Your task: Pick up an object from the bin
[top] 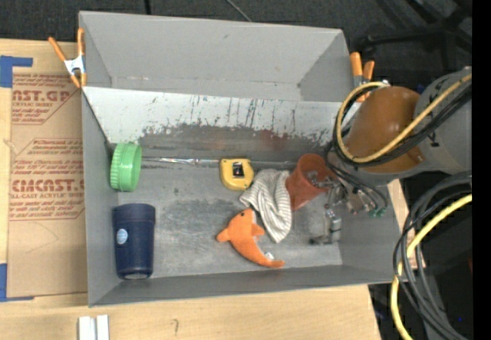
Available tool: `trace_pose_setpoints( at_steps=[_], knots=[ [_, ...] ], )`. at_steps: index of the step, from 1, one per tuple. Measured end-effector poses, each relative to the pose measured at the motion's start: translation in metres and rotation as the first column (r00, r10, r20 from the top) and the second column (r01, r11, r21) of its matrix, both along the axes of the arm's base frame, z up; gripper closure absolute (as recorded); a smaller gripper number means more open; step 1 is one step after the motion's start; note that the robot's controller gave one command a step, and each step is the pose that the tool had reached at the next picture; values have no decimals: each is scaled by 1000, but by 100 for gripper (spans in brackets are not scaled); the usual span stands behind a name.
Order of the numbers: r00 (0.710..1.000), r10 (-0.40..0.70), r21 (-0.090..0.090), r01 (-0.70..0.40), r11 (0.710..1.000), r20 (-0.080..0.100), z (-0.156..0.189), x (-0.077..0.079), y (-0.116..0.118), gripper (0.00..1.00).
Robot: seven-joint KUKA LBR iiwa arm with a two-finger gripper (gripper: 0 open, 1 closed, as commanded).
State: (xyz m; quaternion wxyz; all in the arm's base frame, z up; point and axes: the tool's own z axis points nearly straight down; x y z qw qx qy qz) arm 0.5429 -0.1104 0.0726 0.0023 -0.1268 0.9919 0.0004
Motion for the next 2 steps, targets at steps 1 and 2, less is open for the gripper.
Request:
trace_pose_setpoints(
  at_steps=[1,2],
  knots=[
    [1000,-28,-1,28,1000,1,-2,34,22,0],
    [998,59,-2,-59,998,-2,-2,18,51,0]
  ],
)
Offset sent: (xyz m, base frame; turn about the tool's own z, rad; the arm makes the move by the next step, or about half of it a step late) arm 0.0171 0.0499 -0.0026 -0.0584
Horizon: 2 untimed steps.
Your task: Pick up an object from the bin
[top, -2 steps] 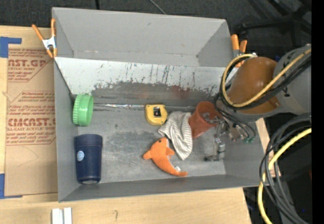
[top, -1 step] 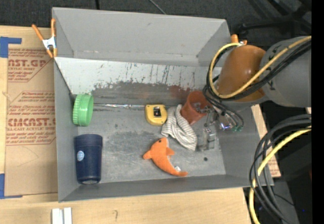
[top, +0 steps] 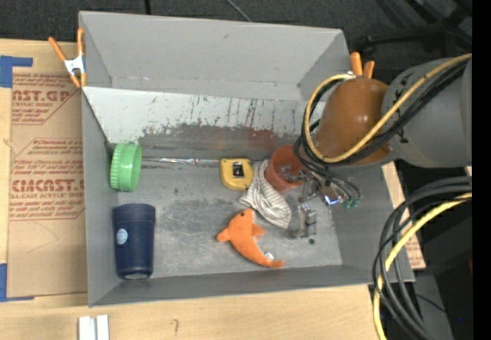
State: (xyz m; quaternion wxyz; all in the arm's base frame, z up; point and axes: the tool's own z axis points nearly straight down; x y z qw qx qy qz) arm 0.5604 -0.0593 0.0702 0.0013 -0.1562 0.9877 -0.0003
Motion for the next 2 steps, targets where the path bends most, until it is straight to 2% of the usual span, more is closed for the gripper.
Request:
trace_pose_setpoints(
  at_steps=[1,2],
  knots=[
    [993,-119,3,119,993,6,2,28,-4,100],
    [993,-119,3,119,993,6,2,28,-4,100]
  ],
)
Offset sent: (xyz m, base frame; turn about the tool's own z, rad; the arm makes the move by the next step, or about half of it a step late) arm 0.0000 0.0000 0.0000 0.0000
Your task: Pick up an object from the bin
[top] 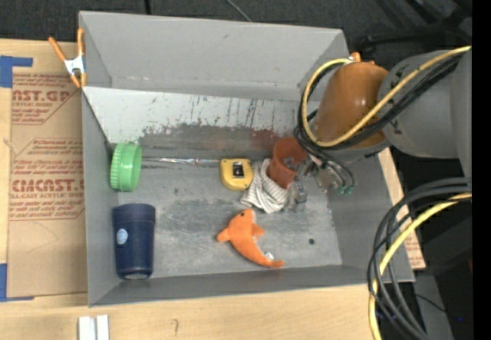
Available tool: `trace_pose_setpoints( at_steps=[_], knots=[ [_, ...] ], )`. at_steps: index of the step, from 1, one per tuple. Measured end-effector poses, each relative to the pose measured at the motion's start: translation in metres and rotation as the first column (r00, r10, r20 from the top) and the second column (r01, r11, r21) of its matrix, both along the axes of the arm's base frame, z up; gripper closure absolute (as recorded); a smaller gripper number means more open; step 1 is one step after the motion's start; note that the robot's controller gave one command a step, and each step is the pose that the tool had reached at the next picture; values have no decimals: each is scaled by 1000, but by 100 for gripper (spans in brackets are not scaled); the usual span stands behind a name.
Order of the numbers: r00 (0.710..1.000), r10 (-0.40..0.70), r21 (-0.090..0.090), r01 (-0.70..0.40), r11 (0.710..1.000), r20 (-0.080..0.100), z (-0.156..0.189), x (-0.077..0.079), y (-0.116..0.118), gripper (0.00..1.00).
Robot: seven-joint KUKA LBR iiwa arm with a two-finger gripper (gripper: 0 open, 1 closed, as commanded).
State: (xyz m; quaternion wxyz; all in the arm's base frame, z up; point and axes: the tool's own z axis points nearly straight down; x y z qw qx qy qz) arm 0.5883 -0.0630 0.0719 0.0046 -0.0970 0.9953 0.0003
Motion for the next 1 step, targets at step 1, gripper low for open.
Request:
trace_pose_setpoints(
  at_steps=[1],
  knots=[
    [1000,0,0,0,1000,-1,1,0,0,100]
  ],
)
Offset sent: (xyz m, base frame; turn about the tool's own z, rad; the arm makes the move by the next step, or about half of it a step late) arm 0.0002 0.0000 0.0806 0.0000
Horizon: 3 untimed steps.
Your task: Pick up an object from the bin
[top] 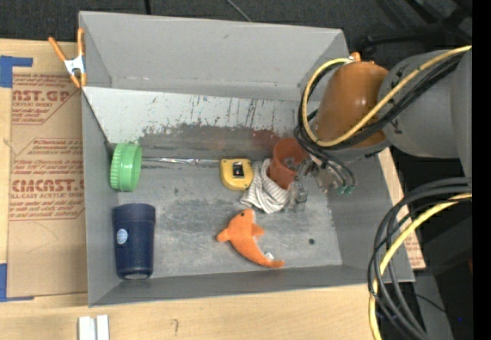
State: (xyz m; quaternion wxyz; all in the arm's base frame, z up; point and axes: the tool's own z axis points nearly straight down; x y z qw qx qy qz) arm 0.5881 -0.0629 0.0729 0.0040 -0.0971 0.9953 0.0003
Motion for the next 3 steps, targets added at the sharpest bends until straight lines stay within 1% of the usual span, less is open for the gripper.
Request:
trace_pose_setpoints(
  at_steps=[1,2,3],
  knots=[
    [1000,1,0,-1,1000,-11,7,-2,0,100],
    [1000,1,0,-1,1000,-17,30,-4,1,100],
    [1000,0,0,0,1000,-11,53,-2,0,100]
  ],
)
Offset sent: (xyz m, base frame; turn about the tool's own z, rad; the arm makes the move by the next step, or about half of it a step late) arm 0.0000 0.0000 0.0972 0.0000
